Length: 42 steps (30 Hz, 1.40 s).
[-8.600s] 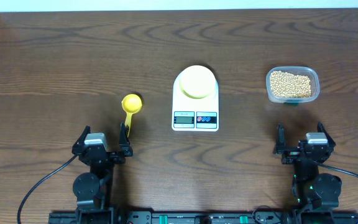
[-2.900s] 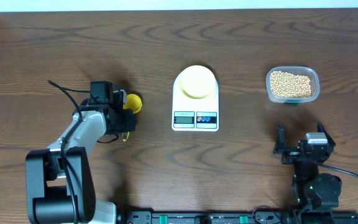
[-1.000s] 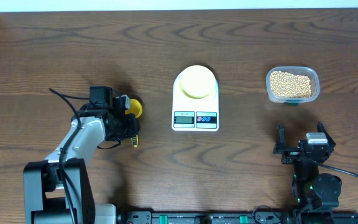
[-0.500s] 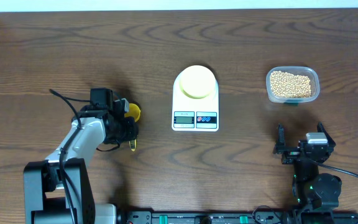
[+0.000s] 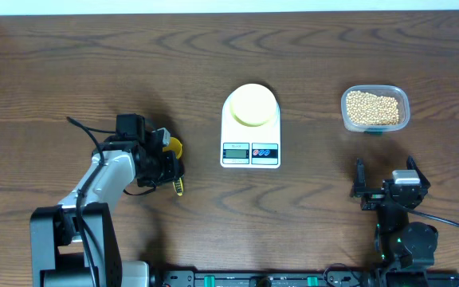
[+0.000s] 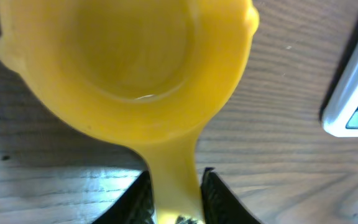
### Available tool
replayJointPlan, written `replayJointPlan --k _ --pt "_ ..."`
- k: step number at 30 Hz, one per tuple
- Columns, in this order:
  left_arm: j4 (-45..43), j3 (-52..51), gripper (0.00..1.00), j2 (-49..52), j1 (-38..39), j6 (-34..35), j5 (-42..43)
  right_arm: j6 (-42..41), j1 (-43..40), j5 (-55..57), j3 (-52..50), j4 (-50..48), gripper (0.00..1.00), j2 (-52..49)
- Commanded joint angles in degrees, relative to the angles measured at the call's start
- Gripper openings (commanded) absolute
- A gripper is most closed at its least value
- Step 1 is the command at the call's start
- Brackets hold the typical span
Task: Scoop item into bowl and weigh 50g on scale
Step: 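Close the left gripper on the yellow scoop handle, then lift the yellow scoop with the left gripper, tilting it upright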
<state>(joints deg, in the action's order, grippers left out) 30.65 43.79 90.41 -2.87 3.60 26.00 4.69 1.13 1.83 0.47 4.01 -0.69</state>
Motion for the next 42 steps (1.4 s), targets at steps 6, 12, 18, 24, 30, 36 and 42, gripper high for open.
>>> replayJointPlan --k 6,12,18,24,30,36,42 --pt "0.4 -0.6 0.2 -0.6 0.1 0.1 5.5 0.5 0.0 0.0 -0.2 0.1 0.99 0.2" --pt "0.4 -0.6 0.19 -0.6 0.1 0.1 8.2 0.5 0.0 0.0 -0.2 0.1 0.99 0.2" --pt "0.3 -0.6 0.19 -0.6 0.1 0.1 9.6 0.5 0.0 0.0 -0.2 0.1 0.99 0.2" --pt "0.3 -0.6 0.19 -0.6 0.1 0.1 9.6 0.5 0.0 0.0 -0.2 0.1 0.99 0.2" --pt "0.3 -0.6 0.3 -0.6 0.1 0.1 11.6 0.5 0.0 0.0 -0.2 0.1 0.99 0.2" --pt "0.3 -0.6 0.38 -0.6 0.1 0.1 11.6 0.5 0.0 0.0 -0.2 0.1 0.99 0.2" --pt "0.4 -0.6 0.38 -0.6 0.1 0.1 11.6 0.5 0.0 0.0 -0.2 0.1 0.99 0.2"
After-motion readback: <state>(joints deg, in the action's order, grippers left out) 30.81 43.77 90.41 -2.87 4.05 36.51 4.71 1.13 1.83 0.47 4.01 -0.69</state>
